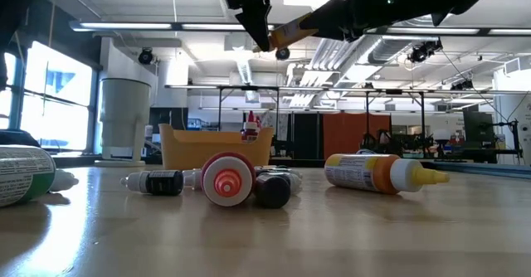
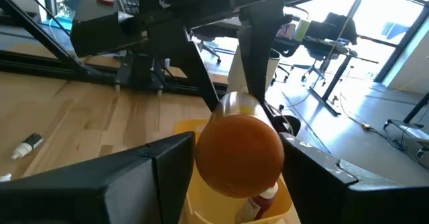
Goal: Pick & Place food coloring
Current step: Put the large yellow food coloring bottle into the yellow bin
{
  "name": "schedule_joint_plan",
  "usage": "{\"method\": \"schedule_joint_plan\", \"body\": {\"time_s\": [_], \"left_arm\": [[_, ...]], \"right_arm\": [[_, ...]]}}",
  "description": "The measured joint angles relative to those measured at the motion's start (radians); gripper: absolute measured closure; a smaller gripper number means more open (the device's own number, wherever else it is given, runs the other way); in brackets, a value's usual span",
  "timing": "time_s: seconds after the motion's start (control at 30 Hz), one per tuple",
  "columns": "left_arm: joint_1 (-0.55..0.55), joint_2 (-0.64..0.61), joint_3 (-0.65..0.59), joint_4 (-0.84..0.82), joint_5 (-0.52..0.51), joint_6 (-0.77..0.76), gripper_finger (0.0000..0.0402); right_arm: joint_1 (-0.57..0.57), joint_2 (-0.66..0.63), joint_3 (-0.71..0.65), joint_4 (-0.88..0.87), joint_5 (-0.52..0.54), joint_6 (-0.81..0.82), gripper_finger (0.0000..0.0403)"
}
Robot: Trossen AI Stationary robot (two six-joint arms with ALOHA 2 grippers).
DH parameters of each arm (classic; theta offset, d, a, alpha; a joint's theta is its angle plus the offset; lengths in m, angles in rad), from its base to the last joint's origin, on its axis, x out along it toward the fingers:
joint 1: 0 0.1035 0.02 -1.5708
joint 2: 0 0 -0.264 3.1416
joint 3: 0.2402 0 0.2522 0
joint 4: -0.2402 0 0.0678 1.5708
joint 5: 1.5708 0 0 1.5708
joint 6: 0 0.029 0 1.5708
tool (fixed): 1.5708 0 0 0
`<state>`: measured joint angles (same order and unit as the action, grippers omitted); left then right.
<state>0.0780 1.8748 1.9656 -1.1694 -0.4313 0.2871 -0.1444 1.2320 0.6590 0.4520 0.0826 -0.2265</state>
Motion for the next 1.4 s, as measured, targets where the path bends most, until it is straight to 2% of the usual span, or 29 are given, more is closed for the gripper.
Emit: {"method": "schedule_joint_plan", "body": {"time_s": [0.23,0.47,0.6,0.77,1.03,1.13,1.3,1.4], "left_arm": [[0.000,0.000,0.000,0.000,0.002,0.000,0.0293],[0.000,0.000,0.000,0.000,0.001,-0.003,0.0293],[0.000,0.000,0.000,0.000,-0.010,-0.004,0.0289],[-0.001,0.001,0.000,0.003,-0.061,-0.003,0.0259],[-0.011,0.001,0.000,0.000,-0.109,-0.003,0.0207],[-0.035,0.001,0.000,-0.011,-0.159,-0.003,0.0205],[-0.089,-0.030,0.002,-0.078,-0.321,-0.001,0.0205],[-0.121,-0.069,0.021,-0.162,-0.336,-0.042,0.0205]], "right_arm": [[0.000,0.000,0.000,0.002,0.000,-0.002,0.0201],[0.000,0.000,0.000,0.002,0.001,-0.018,0.0256],[0.000,0.000,0.000,0.003,0.001,-0.020,0.0259],[0.000,0.000,0.000,0.004,0.006,-0.019,0.0243],[0.000,0.000,0.000,-0.003,0.076,-0.018,0.0262],[0.000,0.000,0.000,-0.001,0.080,-0.018,0.0262],[0.000,0.000,0.000,0.001,0.114,-0.018,0.0253],[0.000,0.000,0.000,0.000,0.122,-0.018,0.0260]]}}
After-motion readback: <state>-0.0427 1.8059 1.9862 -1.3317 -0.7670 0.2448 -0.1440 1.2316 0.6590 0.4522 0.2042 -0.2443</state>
